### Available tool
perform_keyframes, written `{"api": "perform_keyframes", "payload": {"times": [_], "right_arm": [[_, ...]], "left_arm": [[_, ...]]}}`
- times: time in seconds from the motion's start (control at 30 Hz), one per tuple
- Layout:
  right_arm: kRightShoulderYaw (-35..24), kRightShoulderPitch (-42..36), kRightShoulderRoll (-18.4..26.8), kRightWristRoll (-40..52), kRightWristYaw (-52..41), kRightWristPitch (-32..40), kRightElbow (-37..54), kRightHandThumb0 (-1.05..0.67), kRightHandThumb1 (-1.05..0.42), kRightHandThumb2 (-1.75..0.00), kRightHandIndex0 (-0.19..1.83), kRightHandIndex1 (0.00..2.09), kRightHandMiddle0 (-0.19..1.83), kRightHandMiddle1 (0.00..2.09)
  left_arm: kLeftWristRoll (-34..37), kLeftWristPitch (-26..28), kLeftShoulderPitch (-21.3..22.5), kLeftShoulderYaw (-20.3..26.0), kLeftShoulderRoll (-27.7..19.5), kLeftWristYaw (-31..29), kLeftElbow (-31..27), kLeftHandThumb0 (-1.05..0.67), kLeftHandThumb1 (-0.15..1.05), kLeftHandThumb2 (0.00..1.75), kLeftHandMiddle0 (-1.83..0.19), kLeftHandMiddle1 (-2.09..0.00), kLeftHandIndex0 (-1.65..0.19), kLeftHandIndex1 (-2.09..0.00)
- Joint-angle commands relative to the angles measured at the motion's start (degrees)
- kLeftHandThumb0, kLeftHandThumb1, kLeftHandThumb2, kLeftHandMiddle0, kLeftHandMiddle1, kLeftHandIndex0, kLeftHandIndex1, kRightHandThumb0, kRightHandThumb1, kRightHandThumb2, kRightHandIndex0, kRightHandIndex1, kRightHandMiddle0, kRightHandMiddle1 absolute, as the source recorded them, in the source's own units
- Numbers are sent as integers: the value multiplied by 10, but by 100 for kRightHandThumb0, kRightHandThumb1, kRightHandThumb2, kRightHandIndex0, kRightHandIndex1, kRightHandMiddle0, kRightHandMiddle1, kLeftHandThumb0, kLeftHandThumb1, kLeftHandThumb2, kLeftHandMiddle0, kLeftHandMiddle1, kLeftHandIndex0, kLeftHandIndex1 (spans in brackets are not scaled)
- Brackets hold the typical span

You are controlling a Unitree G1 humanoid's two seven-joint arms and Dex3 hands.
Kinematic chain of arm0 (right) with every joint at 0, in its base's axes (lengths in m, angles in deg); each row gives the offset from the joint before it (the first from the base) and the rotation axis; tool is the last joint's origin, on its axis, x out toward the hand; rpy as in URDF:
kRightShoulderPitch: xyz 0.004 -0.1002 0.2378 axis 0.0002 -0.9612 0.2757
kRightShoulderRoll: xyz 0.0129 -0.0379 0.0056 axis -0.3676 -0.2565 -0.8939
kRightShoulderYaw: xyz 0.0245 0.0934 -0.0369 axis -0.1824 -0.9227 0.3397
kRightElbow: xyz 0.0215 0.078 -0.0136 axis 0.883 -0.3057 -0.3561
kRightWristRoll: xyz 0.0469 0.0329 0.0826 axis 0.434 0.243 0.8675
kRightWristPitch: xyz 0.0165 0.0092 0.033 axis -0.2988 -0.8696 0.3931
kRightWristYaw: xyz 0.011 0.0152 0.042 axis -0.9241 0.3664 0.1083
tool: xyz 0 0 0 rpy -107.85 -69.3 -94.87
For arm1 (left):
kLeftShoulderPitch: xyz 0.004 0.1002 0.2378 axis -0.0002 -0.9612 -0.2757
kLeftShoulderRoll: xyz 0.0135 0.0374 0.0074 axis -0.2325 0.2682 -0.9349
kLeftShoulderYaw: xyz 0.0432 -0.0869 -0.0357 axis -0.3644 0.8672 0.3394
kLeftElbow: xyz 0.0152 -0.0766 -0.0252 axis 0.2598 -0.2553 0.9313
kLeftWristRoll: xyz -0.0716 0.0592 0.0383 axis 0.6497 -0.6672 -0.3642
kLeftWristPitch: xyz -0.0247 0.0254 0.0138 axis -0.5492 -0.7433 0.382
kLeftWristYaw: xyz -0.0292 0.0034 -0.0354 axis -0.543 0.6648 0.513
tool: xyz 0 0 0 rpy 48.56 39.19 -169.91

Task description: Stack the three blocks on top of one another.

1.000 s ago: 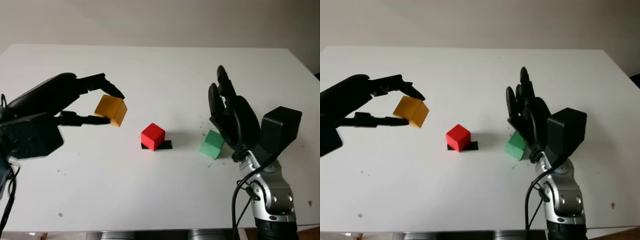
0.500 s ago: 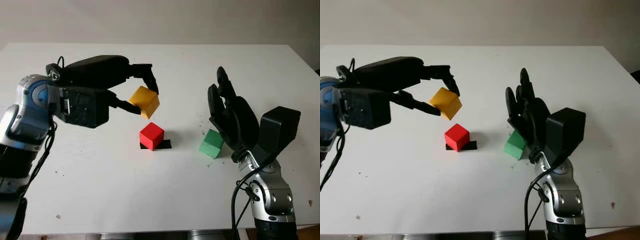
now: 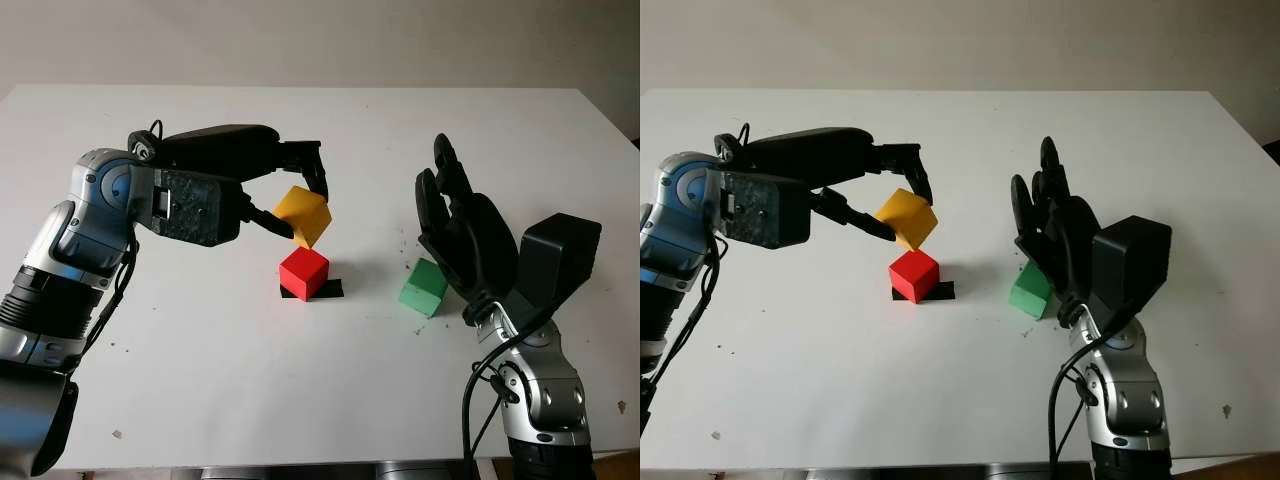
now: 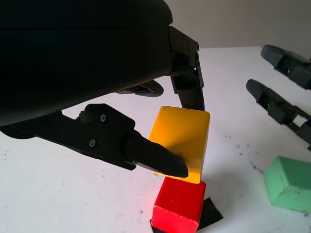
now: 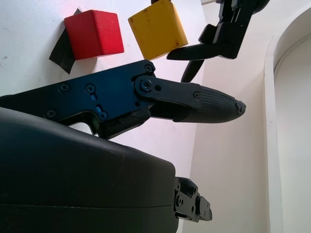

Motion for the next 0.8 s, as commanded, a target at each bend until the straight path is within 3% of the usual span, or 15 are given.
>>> {"api": "perform_keyframes", "payload": {"times": [0.0,0.77], "right_arm": [[-2,-1,1,3,-1,-6,7,-73,-105,-57,-19,0,-19,0],[1,-5,-1,1,2,-1,13,-73,-105,-57,-19,0,-19,0]], "left_arm": [[-3,-7,22,-6,-2,-6,1,-34,105,17,-32,-4,-20,-137],[-23,-19,27,-24,12,-20,26,-32,105,18,-33,-5,-13,-163]]}}
